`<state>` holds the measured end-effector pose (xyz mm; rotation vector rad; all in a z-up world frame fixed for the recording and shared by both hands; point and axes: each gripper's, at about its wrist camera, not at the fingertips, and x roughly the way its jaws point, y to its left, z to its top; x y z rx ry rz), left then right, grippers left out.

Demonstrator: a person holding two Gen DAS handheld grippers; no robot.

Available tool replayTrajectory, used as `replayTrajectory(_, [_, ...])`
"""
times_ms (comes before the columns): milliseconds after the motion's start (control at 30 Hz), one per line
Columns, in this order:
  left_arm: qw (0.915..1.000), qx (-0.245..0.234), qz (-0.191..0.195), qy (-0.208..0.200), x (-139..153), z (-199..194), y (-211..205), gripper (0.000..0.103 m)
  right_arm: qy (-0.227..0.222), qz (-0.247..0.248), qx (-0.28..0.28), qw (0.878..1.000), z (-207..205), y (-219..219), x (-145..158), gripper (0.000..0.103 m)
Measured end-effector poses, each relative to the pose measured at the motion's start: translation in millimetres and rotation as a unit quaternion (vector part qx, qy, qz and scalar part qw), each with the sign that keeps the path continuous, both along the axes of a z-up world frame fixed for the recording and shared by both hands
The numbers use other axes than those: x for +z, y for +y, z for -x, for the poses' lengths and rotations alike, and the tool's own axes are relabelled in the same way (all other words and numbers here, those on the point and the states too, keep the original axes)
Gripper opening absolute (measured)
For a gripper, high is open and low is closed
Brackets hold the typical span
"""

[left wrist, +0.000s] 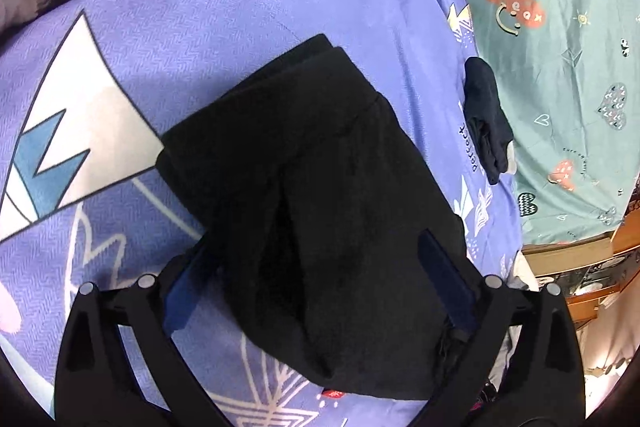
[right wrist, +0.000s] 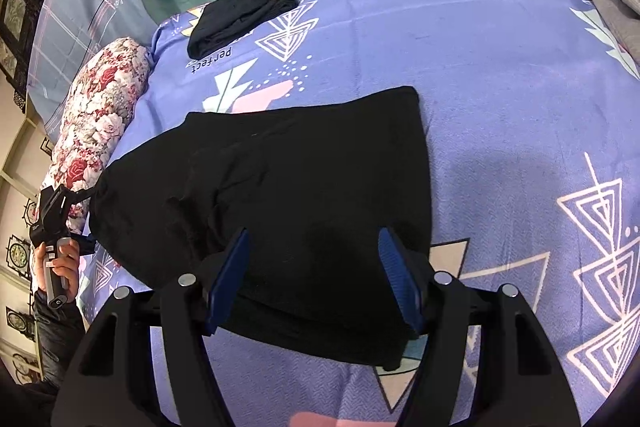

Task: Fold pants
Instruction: 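Grasp the pants edge with the left gripper and fold it over, then lift the grasped pants end with the left gripper and carry it over the bundle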

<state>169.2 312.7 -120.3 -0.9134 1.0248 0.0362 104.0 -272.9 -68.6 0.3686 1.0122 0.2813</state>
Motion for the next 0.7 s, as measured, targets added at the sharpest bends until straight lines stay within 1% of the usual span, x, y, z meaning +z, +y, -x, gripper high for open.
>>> replayTrajectory(100, [0.9999,0.006,-0.008,0.007,0,-4,-1,0.096,0.003,-0.003,-0.003,1.0,0,-1,-2,0.067])
replayTrajectory(133, [0.9995,0.006,-0.025,0.015,2,-5,-4,0.089,0.003,-0.004,-0.002,1.0,0,0,-3,0.067])
replayTrajectory(167, [0.9986,0.003,-0.046,0.025,2,-4,-6,0.069,0.003,-0.005,0.0,1.0,1,0,-3,0.067])
replayTrajectory(233, [0.9926,-0.011,-0.11,0.05,6,-3,-15,0.048,0.001,-0.004,0.002,1.0,3,1,-3,0.067])
replayTrajectory(267, [0.9913,-0.021,-0.12,0.05,7,-3,-18,0.039,0.0,-0.004,0.003,1.0,4,1,-2,0.067])
replayTrajectory(333, [0.9929,-0.022,-0.107,0.046,6,-1,-18,0.032,-0.001,-0.005,0.0,1.0,6,-1,-2,0.067])
replayTrajectory(433, [0.996,-0.009,-0.08,0.04,7,1,-12,0.025,-0.003,-0.007,-0.007,1.0,8,-6,-1,0.067])
replayTrajectory(500, [0.9953,-0.009,-0.09,0.035,14,2,-16,0.022,-0.007,-0.008,-0.01,1.0,12,-8,1,0.067])
replayTrajectory(567, [0.9927,-0.019,-0.116,0.026,27,4,-25,0.021,-0.014,-0.009,-0.011,1.0,16,-11,4,0.067])
replayTrajectory(700, [0.9905,-0.039,-0.131,-0.01,56,9,-41,0.02,-0.015,-0.011,-0.018,1.0,22,-16,4,0.067])
